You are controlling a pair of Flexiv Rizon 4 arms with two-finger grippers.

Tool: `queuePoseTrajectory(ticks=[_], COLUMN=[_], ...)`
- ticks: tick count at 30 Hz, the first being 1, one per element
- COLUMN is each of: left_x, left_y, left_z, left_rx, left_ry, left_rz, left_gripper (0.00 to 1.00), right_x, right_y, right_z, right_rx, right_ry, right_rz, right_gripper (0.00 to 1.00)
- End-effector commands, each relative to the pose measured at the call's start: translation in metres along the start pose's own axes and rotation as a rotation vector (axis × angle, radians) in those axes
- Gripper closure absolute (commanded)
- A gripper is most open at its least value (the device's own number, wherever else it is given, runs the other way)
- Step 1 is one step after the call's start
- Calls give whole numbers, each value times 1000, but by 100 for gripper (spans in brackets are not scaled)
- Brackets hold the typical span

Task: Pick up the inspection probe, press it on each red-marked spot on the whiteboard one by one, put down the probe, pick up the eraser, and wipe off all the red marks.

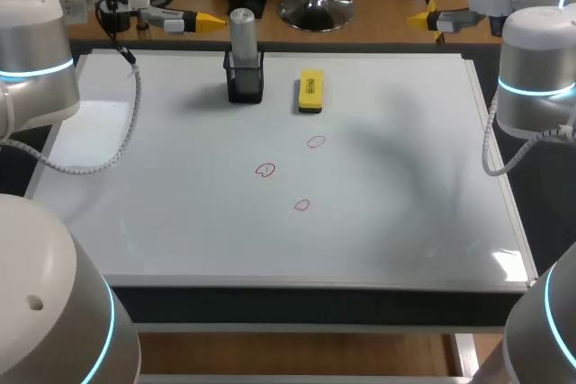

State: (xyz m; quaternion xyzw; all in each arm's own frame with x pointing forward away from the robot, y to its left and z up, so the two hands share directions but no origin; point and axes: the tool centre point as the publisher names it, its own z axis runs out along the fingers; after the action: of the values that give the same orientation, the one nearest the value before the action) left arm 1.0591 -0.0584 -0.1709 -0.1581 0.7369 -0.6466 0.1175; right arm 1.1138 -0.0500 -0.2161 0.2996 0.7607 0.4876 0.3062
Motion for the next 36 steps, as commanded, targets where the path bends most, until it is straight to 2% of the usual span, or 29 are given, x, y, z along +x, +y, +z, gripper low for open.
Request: queuePoseTrajectory(ticks=[1,24,26,27,30,36], left_x=[0,0,-1,-1,-1,1], left_y=[0,0,1,1,1,4], left_z=[1,1,3,6,11,22], left_rx=[0,0,14,-13,-19,15], left_ry=[0,0,43,62,128,251], left_rz=[1,1,13,13,34,79], left_gripper=[0,0,0,0,0,0], right_x=[0,0,0,0,0,0], right_y=[0,0,0,0,0,0], right_z=[0,0,0,0,0,0], right_rx=[0,0,0,0,0,0], right_ry=[0,0,0,0,0,0], right_rz=[0,0,0,0,0,0], right_gripper=[0,0,0,0,0,0])
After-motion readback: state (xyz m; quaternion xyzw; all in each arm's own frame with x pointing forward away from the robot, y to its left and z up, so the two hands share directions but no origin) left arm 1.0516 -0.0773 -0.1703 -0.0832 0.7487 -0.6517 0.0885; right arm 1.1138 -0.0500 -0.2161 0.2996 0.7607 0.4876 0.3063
